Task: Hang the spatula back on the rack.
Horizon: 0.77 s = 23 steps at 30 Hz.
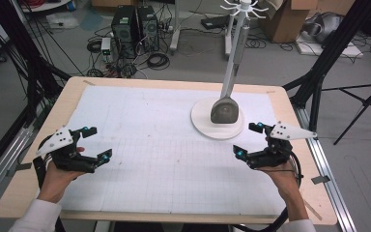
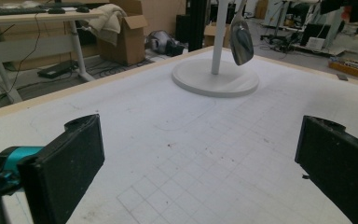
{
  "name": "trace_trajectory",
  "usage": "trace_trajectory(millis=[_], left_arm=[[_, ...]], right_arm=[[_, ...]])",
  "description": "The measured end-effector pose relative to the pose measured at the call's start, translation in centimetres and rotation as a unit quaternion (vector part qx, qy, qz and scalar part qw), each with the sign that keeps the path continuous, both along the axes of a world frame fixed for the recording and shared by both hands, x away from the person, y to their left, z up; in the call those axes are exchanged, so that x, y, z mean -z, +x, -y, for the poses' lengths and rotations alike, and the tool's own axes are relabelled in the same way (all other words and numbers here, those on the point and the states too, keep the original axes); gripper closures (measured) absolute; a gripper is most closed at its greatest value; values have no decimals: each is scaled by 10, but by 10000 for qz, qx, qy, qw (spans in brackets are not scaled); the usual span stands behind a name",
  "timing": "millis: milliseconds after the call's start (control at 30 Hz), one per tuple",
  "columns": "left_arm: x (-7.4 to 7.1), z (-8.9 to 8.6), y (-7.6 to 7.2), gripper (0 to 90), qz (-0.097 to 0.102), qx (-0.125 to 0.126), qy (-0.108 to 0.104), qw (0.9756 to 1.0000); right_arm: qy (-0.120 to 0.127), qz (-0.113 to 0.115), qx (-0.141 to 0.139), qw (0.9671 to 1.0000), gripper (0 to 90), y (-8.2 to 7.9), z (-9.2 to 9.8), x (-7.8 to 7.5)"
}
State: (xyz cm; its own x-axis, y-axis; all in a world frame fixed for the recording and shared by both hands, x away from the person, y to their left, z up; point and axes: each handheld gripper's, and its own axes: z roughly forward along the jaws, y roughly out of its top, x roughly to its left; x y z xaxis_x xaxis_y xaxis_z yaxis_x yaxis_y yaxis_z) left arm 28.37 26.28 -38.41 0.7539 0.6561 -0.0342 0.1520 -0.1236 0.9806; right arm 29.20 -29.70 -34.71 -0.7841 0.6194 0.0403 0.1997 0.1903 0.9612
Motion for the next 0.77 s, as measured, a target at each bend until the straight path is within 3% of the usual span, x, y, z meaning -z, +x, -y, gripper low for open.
trace_trajectory(millis=[367, 767], left_arm=[[6, -5, -5, 17, -3, -38, 55, 10000], [8, -5, -5, 17, -41, -86, 56, 9999]], right_arm=[[-71, -48, 49, 10000, 3, -9, 6, 31], [176, -178, 230, 9994, 4, -11, 16, 46]])
